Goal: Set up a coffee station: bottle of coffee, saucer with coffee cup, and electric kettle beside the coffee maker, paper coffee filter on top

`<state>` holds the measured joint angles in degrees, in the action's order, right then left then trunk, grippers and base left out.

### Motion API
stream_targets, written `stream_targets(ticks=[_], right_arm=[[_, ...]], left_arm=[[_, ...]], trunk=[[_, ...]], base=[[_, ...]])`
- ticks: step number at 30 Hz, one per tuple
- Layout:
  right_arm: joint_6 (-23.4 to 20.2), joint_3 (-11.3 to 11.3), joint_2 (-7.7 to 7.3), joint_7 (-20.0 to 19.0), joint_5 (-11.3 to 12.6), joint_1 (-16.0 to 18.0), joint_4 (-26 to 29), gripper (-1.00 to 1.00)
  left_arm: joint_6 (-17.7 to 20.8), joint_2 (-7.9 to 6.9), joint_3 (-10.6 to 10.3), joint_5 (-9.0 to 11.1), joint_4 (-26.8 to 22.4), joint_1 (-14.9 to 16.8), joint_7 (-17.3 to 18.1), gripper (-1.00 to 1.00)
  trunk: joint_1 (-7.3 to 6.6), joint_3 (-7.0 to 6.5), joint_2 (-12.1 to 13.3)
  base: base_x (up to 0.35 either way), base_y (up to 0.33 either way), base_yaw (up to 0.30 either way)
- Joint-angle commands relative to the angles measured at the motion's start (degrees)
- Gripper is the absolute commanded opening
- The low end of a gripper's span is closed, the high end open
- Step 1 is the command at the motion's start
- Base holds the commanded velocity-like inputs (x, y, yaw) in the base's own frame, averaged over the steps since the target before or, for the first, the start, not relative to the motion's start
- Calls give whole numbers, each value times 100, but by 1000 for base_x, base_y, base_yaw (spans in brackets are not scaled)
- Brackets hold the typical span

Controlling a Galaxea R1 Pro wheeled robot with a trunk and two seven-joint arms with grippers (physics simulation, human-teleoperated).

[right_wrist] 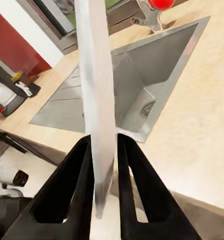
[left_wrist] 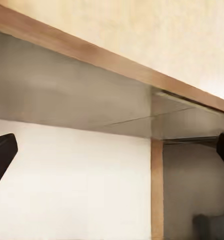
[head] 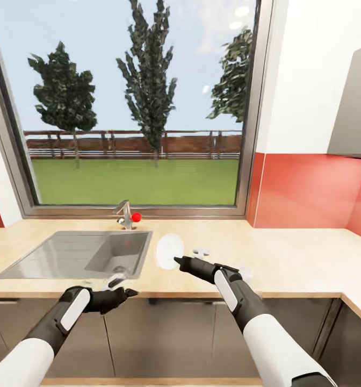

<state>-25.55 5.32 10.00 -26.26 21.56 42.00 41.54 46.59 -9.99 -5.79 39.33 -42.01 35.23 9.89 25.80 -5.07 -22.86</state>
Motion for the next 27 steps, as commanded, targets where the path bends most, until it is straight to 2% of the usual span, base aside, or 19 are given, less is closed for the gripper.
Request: stream_targets(ticks=[1,3,5,6,8,9,10,11,12,13,14,17,20,21,24,25,27], right_arm=[[-46,-4,0,-10,57,1,4,-100],[-45,-4,0,-10,58,1,10,-100],[-43,-3,0,-16,58,1,11,-100],[-43,2,0,-18,58,1,8,-100],[-40,3,0,-19,57,1,5,-100],[-40,4,0,-19,54,1,4,-100],[-44,-1,0,-15,49,1,-11,-100],[-45,2,0,-11,36,1,-34,-100],[-46,3,0,23,21,1,-50,-100],[-48,3,0,52,16,1,-52,-100],[-52,10,0,240,3,1,-52,-100],[-61,19,0,588,-8,1,-50,-100],[-61,21,0,754,-11,1,-53,-100],[-54,25,0,786,-13,1,-48,-100],[-61,23,0,806,-12,1,-20,-100],[-62,24,0,811,-12,1,-22,-100],[-61,30,0,814,-19,1,-48,-100]], left_arm=[[-3,-95,-16,-13,4,-165,35,100],[-112,-249,-14,-24,14,-617,38,100],[-504,-359,-17,-98,36,-1077,37,100],[-909,-424,-15,-469,96,-1437,24,100],[-1253,-437,-7,-1011,319,-1653,-21,100],[-1477,-429,-2,-1319,581,-1712,-50,100],[-2077,-413,46,-1861,1330,-1783,-151,100],[-2431,-406,58,-2031,1764,-1800,-261,100],[-2748,-400,63,-2118,2142,-1809,-499,100],[-2831,-398,64,-2137,2240,-1810,-591,100],[-3081,-384,68,-2176,2520,-1815,-968,100],[-3307,-287,69,-2194,2784,-1821,-1437,100],[-3403,-175,61,-2199,2962,-1824,-1881,100],[-3420,-100,61,-2200,3004,-1825,-2152,100],[-3432,49,59,-2201,3034,-1826,-2642,100],[-3435,148,55,-2203,3040,-1826,-2878,100],[-3435,277,53,-2209,3045,-1826,-3104,100]], trunk=[[-1,11,-6],[-1,28,-6],[-1,45,-6],[-1,54,-6],[-1,71,-6],[-1,80,-6],[-1,88,-6],[-1,97,-6],[-1,105,-6],[-1,114,-6],[-1,122,-6],[-1,148,-6],[-1,174,-6],[-1,182,-6],[-1,208,-6],[-1,217,-6],[-1,235,-6]], base=[[-338,0,118],[-332,0,118],[-280,0,118],[-113,0,125],[-59,0,129],[-30,0,134],[-10,0,141],[-5,0,144],[-3,0,146],[-2,0,146],[-1,0,147],[0,0,146],[0,0,135],[0,0,128],[0,0,111],[0,0,45],[0,0,24]])
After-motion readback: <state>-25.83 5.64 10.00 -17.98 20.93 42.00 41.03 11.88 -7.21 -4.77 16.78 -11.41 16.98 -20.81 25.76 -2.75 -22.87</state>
